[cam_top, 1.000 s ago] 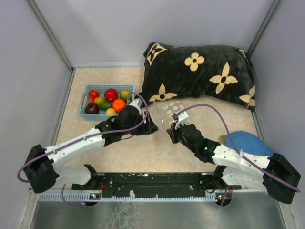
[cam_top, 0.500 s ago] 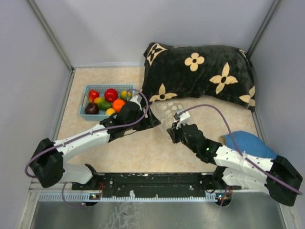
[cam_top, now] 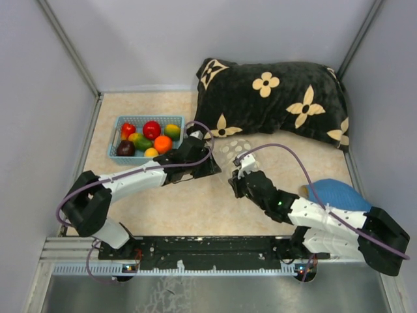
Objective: Place the food in the zip-top bag and seal the zipper
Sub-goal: Open the zipper of the food storage bag.
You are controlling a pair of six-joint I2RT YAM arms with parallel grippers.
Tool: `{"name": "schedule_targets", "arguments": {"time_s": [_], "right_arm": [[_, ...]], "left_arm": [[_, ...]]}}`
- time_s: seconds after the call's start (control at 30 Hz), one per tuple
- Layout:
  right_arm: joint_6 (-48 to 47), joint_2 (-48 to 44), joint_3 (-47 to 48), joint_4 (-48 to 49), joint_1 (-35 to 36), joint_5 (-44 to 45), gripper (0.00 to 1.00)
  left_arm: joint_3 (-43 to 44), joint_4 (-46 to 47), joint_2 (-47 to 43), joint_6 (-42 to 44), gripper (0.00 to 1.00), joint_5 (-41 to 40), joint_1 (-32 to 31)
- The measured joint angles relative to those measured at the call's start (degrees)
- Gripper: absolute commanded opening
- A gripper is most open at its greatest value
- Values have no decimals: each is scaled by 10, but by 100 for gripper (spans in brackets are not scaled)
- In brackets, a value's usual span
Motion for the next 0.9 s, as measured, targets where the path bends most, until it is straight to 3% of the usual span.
{"name": "schedule_targets", "arguments": {"time_s": [0.3,0.4,0.67,0.9], "right_arm": [[-12,24,0,-2,23,41,0],[-12,31,1,0,26,46,2],[-11,69,13,5,28,59,34],[-21,116,59,12,28,70,48]], "left_arm": [[-13,-14,7,1,0,-9,0],[-21,-14,10,0,0,-5,0],[-35,-5,-6,2,0,8,-4],[-37,-5,-48,7,0,8,-10]]}}
